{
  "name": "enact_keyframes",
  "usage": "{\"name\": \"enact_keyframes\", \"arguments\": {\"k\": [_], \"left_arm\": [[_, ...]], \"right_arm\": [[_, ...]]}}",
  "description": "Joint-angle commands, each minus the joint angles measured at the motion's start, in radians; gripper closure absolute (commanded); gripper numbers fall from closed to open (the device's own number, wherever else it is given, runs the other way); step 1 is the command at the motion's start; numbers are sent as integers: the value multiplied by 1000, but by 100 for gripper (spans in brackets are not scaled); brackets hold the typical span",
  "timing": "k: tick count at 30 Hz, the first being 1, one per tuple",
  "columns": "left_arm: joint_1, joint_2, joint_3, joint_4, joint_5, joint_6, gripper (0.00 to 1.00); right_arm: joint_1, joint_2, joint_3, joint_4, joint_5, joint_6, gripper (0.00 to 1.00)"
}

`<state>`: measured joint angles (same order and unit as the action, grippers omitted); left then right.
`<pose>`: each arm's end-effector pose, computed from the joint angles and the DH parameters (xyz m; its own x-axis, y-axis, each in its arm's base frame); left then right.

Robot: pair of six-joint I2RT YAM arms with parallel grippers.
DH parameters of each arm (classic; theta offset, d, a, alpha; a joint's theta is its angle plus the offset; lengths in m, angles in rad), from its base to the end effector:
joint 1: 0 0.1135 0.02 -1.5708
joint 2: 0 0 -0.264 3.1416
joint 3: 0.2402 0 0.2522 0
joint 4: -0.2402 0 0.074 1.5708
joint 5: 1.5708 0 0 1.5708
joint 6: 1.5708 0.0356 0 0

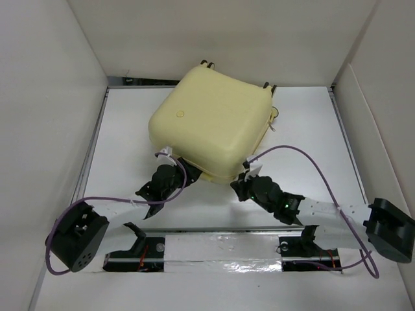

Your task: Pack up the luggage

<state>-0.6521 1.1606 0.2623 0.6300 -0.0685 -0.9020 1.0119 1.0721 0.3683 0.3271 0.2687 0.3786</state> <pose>0.1762 -0.1315 0.1723 -0.5645 -0.5538 -0.6121 0.1776 0.6427 -0.7452 0.1247 0.1815 0.1927 -0.4350 -0.0235 -0.9001 -0.5658 0.7848 0.2530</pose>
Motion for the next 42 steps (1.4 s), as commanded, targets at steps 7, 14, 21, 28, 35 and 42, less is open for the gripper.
{"name": "enact_keyframes", "arguments": {"k": [7, 14, 21, 28, 35, 42], "left_arm": [[-95, 33, 118, 125, -37, 29, 58], [-95, 45, 106, 114, -43, 40, 60], [-55, 2, 106, 71, -74, 49, 62], [-101, 92, 138, 103, -60, 22, 73], [-112, 148, 134, 171, -30, -3, 100], [-123, 168, 101, 247, -10, -17, 100]], "right_arm": [[283, 308, 274, 227, 87, 180, 100], [292, 374, 405, 202, 60, 111, 100], [303, 186, 187, 158, 110, 184, 100], [303, 123, 135, 145, 27, 194, 100], [361, 353, 418, 142, -88, 85, 100], [361, 451, 600, 190, 5, 28, 100]]}}
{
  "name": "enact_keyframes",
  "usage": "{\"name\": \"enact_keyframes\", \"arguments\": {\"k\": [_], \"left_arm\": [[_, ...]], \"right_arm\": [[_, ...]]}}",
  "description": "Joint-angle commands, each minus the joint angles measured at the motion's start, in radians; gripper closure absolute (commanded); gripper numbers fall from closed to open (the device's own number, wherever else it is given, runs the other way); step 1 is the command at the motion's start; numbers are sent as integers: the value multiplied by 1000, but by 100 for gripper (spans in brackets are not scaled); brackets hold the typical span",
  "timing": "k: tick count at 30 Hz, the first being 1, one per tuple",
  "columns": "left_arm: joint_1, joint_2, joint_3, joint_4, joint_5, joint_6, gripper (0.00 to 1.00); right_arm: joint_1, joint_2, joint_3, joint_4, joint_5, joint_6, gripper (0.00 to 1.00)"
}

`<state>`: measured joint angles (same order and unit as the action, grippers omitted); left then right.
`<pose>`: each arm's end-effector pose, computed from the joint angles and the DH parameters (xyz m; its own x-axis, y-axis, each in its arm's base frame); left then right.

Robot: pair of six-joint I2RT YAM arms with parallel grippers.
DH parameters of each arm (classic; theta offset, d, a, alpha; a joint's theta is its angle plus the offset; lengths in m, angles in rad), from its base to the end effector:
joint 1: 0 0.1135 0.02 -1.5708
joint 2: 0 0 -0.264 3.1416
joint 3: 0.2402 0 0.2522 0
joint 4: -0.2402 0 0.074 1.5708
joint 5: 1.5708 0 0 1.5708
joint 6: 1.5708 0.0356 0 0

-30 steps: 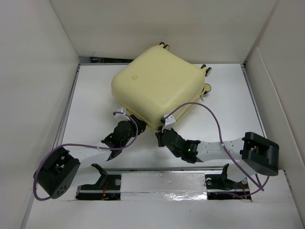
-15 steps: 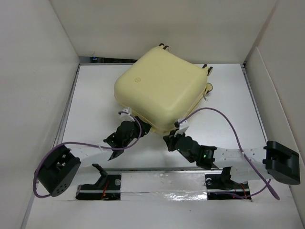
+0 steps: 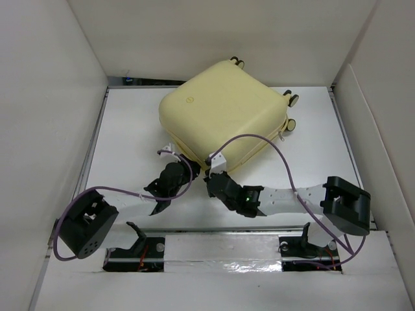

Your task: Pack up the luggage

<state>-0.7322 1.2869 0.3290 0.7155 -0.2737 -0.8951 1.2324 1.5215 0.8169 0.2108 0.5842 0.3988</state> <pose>0.1858 -0.1541 0.1751 -0.4616 -0.5952 -0.6578 0.1412 0.6827 -0.7169 0.1260 0.2989 0.2151 -0.3879 -0.1266 -0.9130 -0.5154 0.8510 0.1010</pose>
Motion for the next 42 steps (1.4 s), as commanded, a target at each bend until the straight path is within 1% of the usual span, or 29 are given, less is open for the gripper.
{"name": "enact_keyframes", "arguments": {"k": [1, 3, 7, 8, 9, 10, 11, 12, 14, 18, 19, 21, 22, 24, 25, 27, 29, 30, 31, 32, 33, 34, 35, 36, 37, 38, 39, 40, 42], "left_arm": [[-42, 35, 22, 168, 194, -25, 100], [-42, 11, 10, 165, 189, -27, 100], [-42, -60, -5, 87, 139, -8, 100], [-42, -79, -4, 63, 127, 4, 79], [-42, -130, -1, 33, 111, 36, 66], [-42, -158, 8, -50, 69, 47, 52], [-17, -188, 11, -89, 51, 51, 34], [3, -252, 5, -147, 35, 58, 26], [51, -323, 1, -197, 22, 62, 23], [60, -530, 39, -367, -67, 79, 23], [60, -558, 60, -423, -108, 82, 23], [79, -609, 84, -468, -151, 79, 21], [94, -615, 99, -487, -183, 73, 21], [144, -612, 114, -487, -180, 42, 20], [209, -601, 134, -419, -120, 39, 20], [275, -546, 180, -384, -81, 15, 20], [357, -500, 278, -344, -35, 13, 20], [381, -438, 315, -332, -30, 18, 20], [408, -396, 403, -338, 16, 18, 20], [471, -353, 454, -344, 59, 25, 20], [497, -259, 502, -361, 92, 28, 20], [523, -211, 583, -390, 161, 24, 20], [569, -130, 614, -390, 162, 24, 21], [579, -94, 636, -389, 218, 25, 22], [588, -59, 674, -392, 237, 25, 22], [588, -29, 689, -390, 251, 33, 23], [597, 23, 702, -386, 266, 42, 24], [597, 47, 715, -398, 301, 48, 24], [597, 93, 728, -390, 312, 53, 24]], "right_arm": [[141, 3, 134, 327, -288, 9, 100], [141, -17, 94, 346, -238, 35, 100], [150, -115, -47, 380, -256, 70, 100], [150, -141, -111, 375, -253, 81, 100], [150, -194, -140, 366, -273, 100, 100], [160, -222, -168, 328, -282, 107, 100], [171, -248, -194, 305, -288, 116, 100], [171, -300, -240, 265, -305, 132, 100], [191, -352, -280, 231, -320, 149, 100], [214, -489, -360, 153, -347, 181, 100], [214, -516, -367, 81, -346, 183, 100], [214, -578, -366, 20, -354, 186, 100], [214, -586, -358, -20, -357, 183, 97], [214, -593, -323, -75, -362, 166, 80], [214, -596, -299, -150, -359, 164, 72], [214, -618, -240, -175, -339, 109, 72], [214, -641, -179, -218, -327, 80, 46], [214, -662, -156, -259, -320, 52, 32], [214, -675, -133, -318, -316, 35, 15], [214, -685, -110, -358, -301, 25, 12], [214, -698, -76, -394, -234, 25, 11], [214, -737, -67, -462, -195, 26, 15], [181, -762, -59, -493, -93, 58, 23], [159, -794, -67, -517, -31, 83, 36], [130, -870, -77, -556, 20, 83, 67], [93, -911, -90, -577, 72, 134, 81], [3, -950, -105, -600, 121, 200, 92], [-48, -990, -132, -676, 228, 243, 100], [-158, -1084, -140, -746, 285, 310, 100]]}}
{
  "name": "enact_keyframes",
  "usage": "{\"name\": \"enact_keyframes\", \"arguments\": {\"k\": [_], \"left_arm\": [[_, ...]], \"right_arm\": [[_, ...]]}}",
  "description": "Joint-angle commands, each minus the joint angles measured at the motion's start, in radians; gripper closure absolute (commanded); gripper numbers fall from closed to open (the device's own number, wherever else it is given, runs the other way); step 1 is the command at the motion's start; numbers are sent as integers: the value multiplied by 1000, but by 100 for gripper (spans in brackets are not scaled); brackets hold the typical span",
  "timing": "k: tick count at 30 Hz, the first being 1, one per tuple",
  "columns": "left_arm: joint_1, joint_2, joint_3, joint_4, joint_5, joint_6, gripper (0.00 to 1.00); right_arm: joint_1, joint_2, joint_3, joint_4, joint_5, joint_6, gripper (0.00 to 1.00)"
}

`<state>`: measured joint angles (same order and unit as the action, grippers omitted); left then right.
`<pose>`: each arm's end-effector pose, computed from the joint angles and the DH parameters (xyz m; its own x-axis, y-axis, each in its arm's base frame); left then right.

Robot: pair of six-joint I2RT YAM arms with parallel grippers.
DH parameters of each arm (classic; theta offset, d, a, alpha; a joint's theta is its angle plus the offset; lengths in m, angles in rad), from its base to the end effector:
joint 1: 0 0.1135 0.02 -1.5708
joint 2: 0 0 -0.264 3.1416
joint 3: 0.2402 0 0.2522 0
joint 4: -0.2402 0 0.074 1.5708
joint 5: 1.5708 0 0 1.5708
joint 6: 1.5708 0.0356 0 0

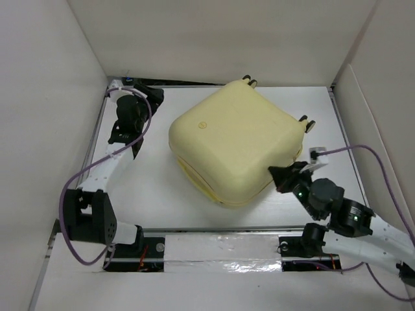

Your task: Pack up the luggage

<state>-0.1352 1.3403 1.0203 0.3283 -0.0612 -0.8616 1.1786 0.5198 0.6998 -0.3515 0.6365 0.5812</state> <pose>0.3180 -0.0411 0.3513 -0.0508 -0.7575 -0.6508 0.0544 0.6486 -0.7592 0.0663 0.1049 0.3300 -0.3396 0.3341 -0.8792 -0.3982 0.7958 0.4562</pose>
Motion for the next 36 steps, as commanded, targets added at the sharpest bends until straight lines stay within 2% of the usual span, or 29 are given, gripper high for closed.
{"name": "enact_keyframes", "arguments": {"k": [1, 3, 4, 6, 7, 9, 10, 12, 13, 18, 19, 23, 27, 32, 36], "left_arm": [[0, 52, 31, 17, 104, 16, 24], [0, 95, 27, 26, 101, 18, 25], [0, 112, 34, 28, 109, 21, 25], [0, 166, 46, 28, 127, 30, 25], [-10, 184, 60, 28, 147, 35, 26], [-36, 220, 67, 25, 155, 52, 26], [-46, 227, 66, 31, 143, 55, 26], [-55, 240, 46, 47, 146, 55, 26], [-55, 241, 32, 79, 165, 36, 26], [-64, 176, -135, 198, 210, -26, 28], [-79, 156, -176, 248, 198, -33, 29], [-110, 57, -345, 276, 127, -36, 31], [-119, -77, -466, 307, 112, -48, 41], [-176, -249, -595, 273, 63, -62, 53], [-236, -419, -677, 246, 21, -77, 57]], "right_arm": [[-213, -102, -26, -228, 256, 129, 100], [-322, -119, -28, -244, 255, 100, 100], [-432, -107, -28, -235, 226, 88, 100], [-541, -39, -39, -198, 151, 21, 100], [-651, -8, -46, -152, 47, 5, 100], [-753, 61, -83, -109, -82, -32, 100], [-796, 71, -109, -19, -219, -52, 100], [-896, 88, -193, 104, -361, -116, 100], [-921, 123, -209, 193, -486, -125, 100], [-952, 316, -171, 365, -676, -219, 100], [-952, 353, -133, 417, -711, -234, 100], [-942, 555, -7, 511, -800, -291, 100], [-933, 817, 163, 529, -870, -330, 100], [-924, 1052, 393, 522, -971, -337, 100], [-915, 1239, 610, 491, -1064, -345, 100]]}}
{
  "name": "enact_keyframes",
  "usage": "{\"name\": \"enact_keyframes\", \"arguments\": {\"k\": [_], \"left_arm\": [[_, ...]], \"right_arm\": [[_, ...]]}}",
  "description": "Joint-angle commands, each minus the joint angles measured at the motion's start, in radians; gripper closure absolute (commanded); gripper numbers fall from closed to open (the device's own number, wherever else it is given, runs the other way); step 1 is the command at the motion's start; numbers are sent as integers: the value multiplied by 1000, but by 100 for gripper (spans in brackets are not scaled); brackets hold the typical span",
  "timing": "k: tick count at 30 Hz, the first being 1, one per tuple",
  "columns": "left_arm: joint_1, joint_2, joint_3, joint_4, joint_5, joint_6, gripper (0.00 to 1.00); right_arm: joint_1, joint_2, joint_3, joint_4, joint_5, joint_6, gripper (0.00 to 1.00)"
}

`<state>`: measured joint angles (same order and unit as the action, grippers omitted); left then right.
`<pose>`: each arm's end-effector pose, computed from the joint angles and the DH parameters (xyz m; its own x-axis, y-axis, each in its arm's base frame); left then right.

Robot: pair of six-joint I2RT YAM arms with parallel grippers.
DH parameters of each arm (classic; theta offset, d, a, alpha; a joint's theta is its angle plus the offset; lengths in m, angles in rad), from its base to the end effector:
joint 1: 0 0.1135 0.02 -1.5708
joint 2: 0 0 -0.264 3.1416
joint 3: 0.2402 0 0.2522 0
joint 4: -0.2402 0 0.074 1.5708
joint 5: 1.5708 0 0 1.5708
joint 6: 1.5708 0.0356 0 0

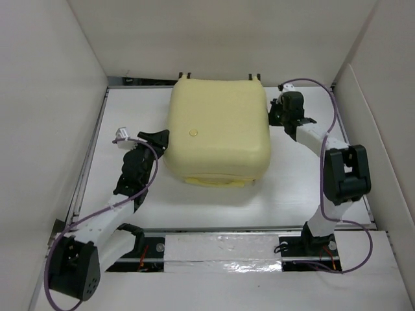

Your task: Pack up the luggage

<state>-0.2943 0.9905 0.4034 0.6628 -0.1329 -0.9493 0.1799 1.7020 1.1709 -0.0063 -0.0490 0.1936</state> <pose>0.2133 -0.0597 0.2568 -0.0888 -0.8151 -0.5724 0.1526 0.5568 -0.8165 0.3836 0.0715 0.2468 -0.5366 0.0977 -0.8382 -0.1191 0.9746 0.1899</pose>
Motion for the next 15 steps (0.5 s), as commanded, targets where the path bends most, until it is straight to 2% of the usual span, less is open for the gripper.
{"name": "enact_keyframes", "arguments": {"k": [1, 4, 6, 9, 10, 12, 13, 15], "left_arm": [[-92, -96, -72, -113, 98, 12, 57], [-103, -190, -118, -179, 110, 20, 57], [-103, -251, -156, -198, 124, 20, 57], [-112, -306, -190, -232, 165, 20, 57], [-112, -317, -195, -245, 183, 24, 56], [-112, -355, -189, -272, 191, 43, 55], [-112, -372, -184, -297, 176, 47, 55], [-112, -426, -160, -328, 151, 58, 52]], "right_arm": [[84, 85, 194, 161, -414, 50, 100], [84, 156, 260, 169, -454, 70, 99], [84, 192, 320, 164, -471, 89, 93], [60, 260, 433, 131, -520, 112, 72], [59, 280, 473, 74, -534, 106, 60], [59, 326, 592, 10, -526, 61, 52], [59, 332, 620, -51, -519, 49, 45], [29, 321, 627, -54, -525, 35, 36]]}}
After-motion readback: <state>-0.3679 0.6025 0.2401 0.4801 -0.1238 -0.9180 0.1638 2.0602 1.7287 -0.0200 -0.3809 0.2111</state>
